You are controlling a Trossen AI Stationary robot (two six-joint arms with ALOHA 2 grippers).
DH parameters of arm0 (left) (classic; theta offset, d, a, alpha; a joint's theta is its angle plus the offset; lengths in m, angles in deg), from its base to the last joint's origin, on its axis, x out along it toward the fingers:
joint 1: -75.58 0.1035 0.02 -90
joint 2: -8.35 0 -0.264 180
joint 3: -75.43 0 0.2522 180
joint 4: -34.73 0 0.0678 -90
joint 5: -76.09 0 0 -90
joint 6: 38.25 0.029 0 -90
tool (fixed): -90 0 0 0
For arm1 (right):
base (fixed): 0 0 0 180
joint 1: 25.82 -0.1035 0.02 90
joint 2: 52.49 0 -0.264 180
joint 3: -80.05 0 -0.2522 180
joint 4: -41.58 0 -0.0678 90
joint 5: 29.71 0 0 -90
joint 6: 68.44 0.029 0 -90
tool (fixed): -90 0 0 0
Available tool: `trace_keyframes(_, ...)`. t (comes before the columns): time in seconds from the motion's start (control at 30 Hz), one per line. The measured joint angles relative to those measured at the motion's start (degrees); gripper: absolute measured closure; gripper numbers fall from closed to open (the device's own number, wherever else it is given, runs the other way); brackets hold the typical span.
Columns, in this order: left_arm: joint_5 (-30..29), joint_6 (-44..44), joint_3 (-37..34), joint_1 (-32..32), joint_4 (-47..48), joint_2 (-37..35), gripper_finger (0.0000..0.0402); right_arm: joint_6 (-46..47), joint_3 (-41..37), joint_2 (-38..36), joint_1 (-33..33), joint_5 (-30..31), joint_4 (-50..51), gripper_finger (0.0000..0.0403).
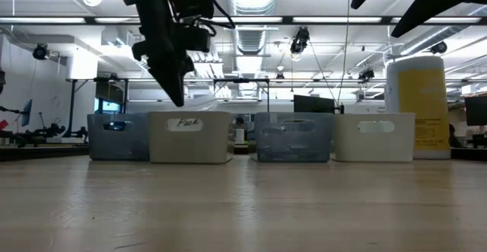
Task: Pick & Place Travel size toiletries
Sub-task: Put the white cotton pack into the gray bin, then return to Home Position
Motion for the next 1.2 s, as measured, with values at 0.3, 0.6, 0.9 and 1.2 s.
trace_keyframes(0.3,-3.49,-5.69,1.31,-1.27,-0.47,-0.57,0.0259,-2.22,-0.02,0.0,0.93,-0.02,-0.23,0.0069)
trace_keyframes(0.6,-5.14,-10.88,7.09,-4.23,4.29,-4.82,0.0163,-6.79,0.78,0.0,0.86,-2.73,-0.25,0.0046)
trace_keyframes(0.9,1.2,-31.37,11.68,-7.11,5.85,-13.46,0.0154,-18.11,3.96,-0.85,0.82,-10.49,-0.42,0.0044)
trace_keyframes(1.2,6.23,-36.31,8.86,-12.89,3.43,-22.94,0.0154,-39.13,4.39,-1.17,-0.17,-12.69,-18.99,0.007)
